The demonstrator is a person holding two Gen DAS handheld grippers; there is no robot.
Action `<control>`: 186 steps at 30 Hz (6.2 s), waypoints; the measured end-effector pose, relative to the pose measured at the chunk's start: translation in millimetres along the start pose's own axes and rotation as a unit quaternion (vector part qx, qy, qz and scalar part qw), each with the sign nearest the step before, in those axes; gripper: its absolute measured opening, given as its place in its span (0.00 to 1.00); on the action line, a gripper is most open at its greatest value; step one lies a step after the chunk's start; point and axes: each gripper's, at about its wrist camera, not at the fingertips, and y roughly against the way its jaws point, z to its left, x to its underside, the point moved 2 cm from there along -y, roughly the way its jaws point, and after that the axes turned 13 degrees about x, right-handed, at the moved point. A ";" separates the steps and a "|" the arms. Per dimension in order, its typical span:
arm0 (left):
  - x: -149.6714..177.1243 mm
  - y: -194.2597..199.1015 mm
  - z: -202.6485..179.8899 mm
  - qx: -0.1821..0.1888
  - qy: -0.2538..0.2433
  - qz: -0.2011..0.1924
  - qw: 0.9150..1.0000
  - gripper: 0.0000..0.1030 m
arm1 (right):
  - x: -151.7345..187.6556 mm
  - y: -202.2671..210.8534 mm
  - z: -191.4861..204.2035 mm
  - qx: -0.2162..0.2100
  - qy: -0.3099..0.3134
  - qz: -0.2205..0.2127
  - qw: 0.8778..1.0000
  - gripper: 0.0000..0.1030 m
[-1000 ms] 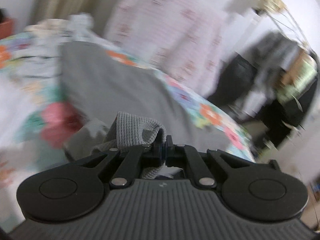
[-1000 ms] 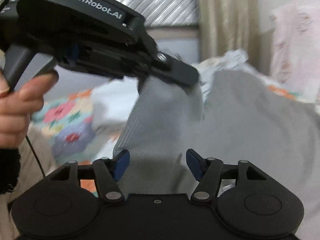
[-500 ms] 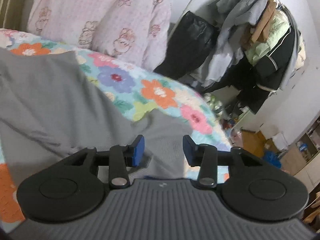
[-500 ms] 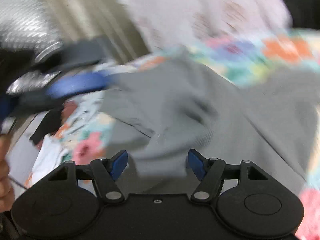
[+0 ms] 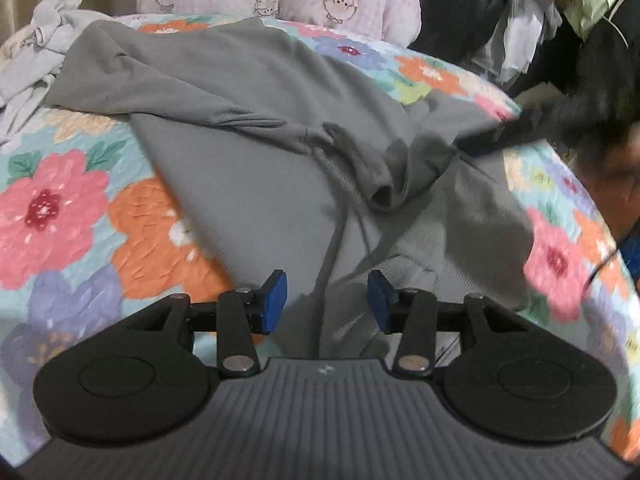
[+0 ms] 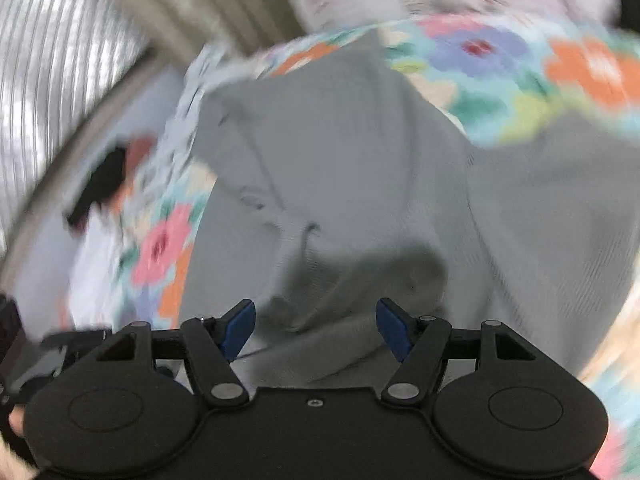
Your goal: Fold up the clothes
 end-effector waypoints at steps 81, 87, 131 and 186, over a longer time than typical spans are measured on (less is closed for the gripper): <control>-54.6 -108.1 -144.0 0.163 -0.026 0.016 0.986 0.15 | -24.3 36.3 -215.8 0.127 -0.312 -0.051 0.940 0.54; -19.6 -143.1 -135.1 0.112 -0.030 0.087 0.989 0.48 | -13.3 22.7 -226.5 0.089 -0.358 0.000 0.929 0.63; -56.2 -58.6 -34.2 0.062 0.094 -0.005 0.994 0.65 | -67.4 54.4 -130.3 0.288 -0.030 -0.221 0.931 0.46; -295.7 -139.5 252.3 0.023 0.192 -0.152 0.969 0.03 | -383.7 -223.1 -64.4 0.112 -0.064 -0.101 0.986 0.46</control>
